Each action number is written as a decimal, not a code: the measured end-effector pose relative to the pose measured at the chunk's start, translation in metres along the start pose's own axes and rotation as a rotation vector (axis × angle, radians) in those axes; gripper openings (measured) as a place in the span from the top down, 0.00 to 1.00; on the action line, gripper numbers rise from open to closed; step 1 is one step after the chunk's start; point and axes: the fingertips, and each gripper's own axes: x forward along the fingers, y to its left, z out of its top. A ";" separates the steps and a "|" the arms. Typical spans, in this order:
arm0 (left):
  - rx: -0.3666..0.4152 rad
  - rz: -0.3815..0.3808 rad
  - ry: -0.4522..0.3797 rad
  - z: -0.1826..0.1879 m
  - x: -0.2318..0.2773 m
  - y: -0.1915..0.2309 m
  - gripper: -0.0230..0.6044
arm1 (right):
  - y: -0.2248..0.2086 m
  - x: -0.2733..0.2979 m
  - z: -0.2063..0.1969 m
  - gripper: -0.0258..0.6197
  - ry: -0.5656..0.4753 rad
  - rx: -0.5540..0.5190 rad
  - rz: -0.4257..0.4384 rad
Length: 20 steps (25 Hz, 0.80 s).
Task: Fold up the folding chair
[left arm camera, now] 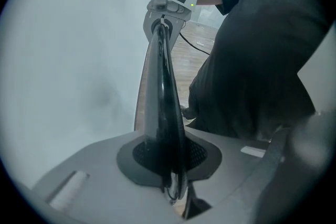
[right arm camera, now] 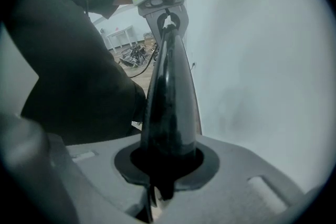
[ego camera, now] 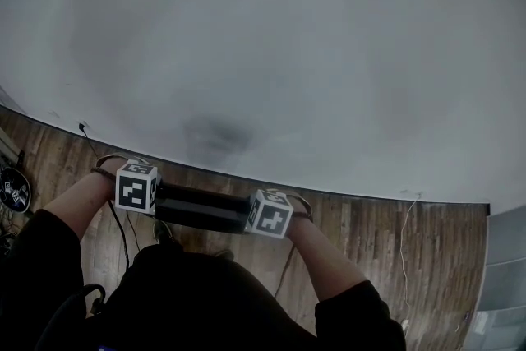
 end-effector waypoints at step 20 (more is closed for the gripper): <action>0.005 0.004 -0.008 -0.040 -0.004 0.058 0.87 | -0.060 0.018 0.032 0.87 0.024 0.024 0.018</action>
